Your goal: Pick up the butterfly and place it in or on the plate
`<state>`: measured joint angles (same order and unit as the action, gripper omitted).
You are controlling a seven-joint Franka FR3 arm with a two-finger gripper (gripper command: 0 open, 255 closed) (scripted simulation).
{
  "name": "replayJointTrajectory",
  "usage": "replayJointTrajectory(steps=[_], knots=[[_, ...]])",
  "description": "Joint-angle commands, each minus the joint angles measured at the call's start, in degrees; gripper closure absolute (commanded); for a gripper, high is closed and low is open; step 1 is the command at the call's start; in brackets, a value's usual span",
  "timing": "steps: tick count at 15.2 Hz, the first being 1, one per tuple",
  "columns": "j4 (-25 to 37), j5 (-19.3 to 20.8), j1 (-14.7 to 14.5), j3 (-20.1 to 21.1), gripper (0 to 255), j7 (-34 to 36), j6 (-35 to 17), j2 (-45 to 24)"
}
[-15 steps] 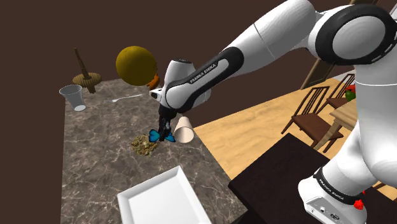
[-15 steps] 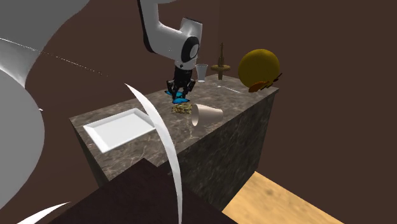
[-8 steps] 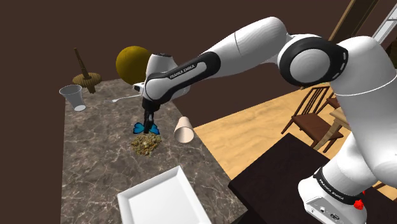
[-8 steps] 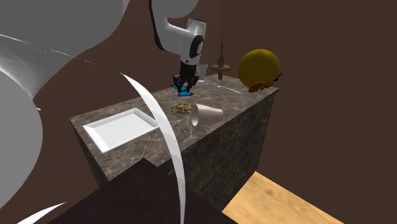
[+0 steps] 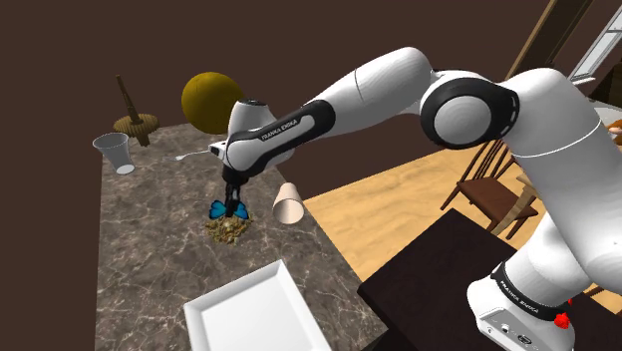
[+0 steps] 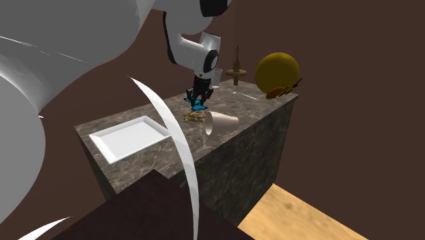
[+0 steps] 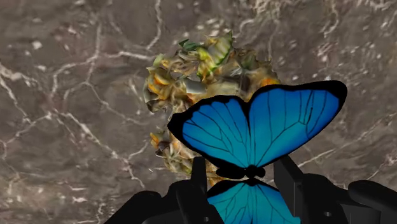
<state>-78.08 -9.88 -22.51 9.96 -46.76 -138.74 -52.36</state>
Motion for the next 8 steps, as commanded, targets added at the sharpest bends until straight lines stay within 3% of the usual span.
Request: replayJointTrajectory(steps=[1,8], knots=[[0.7,0.0,-0.1,0.0,255,-0.2,-0.7,-1.4],[1.8,0.0,-0.2,0.0,255,-0.7,-2.3,-4.1]])
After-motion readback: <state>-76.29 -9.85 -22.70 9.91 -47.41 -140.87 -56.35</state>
